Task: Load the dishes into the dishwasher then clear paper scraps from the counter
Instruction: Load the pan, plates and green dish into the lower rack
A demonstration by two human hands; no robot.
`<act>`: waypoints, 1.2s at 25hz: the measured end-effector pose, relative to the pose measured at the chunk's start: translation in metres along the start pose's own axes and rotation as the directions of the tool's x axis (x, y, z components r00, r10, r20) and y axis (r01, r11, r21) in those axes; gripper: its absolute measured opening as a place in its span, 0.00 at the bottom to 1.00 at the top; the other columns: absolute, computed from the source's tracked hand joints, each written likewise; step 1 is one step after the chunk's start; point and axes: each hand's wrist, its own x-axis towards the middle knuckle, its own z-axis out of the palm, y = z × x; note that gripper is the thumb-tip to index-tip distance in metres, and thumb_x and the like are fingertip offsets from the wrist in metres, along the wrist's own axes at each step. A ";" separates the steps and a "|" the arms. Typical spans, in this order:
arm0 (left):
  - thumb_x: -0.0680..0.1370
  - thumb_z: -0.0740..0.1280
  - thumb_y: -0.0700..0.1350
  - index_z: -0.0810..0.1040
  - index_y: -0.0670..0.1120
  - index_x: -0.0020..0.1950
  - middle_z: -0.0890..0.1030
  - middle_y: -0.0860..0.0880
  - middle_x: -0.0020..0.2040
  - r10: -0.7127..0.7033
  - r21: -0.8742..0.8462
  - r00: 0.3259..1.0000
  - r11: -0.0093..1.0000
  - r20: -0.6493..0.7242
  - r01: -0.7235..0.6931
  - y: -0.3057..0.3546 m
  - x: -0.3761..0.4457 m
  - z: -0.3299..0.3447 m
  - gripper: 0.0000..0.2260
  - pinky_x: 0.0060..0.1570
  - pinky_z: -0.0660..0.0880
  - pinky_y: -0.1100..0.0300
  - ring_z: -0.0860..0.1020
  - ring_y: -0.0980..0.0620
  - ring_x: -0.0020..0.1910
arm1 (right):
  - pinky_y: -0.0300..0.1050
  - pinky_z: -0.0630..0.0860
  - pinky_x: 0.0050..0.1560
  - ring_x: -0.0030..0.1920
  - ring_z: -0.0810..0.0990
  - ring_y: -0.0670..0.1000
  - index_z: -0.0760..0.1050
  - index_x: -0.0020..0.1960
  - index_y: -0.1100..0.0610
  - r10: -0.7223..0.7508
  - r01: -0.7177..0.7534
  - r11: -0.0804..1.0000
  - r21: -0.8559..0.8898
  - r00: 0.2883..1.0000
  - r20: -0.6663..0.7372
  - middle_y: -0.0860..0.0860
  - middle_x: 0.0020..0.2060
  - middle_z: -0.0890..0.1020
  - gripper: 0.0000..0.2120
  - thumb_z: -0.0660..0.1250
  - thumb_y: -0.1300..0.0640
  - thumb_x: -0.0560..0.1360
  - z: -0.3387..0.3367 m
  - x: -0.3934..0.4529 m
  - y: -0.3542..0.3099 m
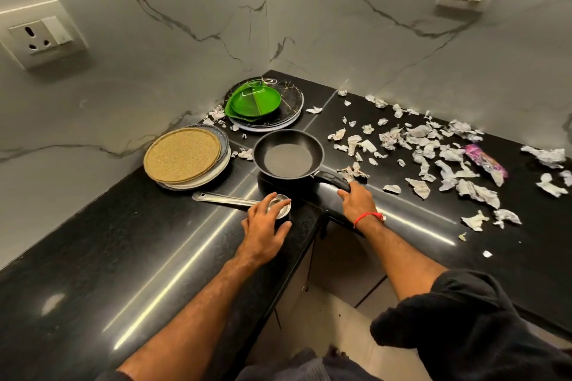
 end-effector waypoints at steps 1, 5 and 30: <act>0.79 0.68 0.52 0.70 0.59 0.73 0.64 0.55 0.77 0.040 -0.045 0.999 0.998 -0.010 -0.040 0.005 0.001 0.000 0.22 0.71 0.59 0.45 0.59 0.50 0.75 | 0.51 0.70 0.53 0.56 0.76 0.63 0.74 0.57 0.63 0.030 -0.027 0.997 0.071 0.999 -0.040 0.63 0.53 0.79 0.13 0.65 0.54 0.79 -0.004 -0.010 0.000; 0.83 0.64 0.50 0.81 0.47 0.64 0.82 0.50 0.61 0.158 -0.400 0.987 0.907 0.034 -0.132 0.043 0.006 0.021 0.14 0.63 0.74 0.60 0.80 0.52 0.60 | 0.44 0.65 0.39 0.42 0.75 0.55 0.74 0.52 0.56 0.181 -0.122 0.928 0.351 0.973 -0.141 0.54 0.41 0.77 0.06 0.63 0.53 0.80 -0.025 -0.069 0.010; 0.73 0.61 0.38 0.68 0.45 0.35 0.66 0.47 0.29 0.209 -0.280 0.335 0.943 0.919 0.178 0.346 -0.361 0.211 0.07 0.26 0.69 0.60 0.67 0.50 0.21 | 0.53 0.79 0.42 0.41 0.81 0.48 0.76 0.56 0.50 0.677 -0.122 0.625 0.771 0.577 -0.457 0.51 0.47 0.83 0.12 0.64 0.43 0.78 -0.153 -0.585 0.296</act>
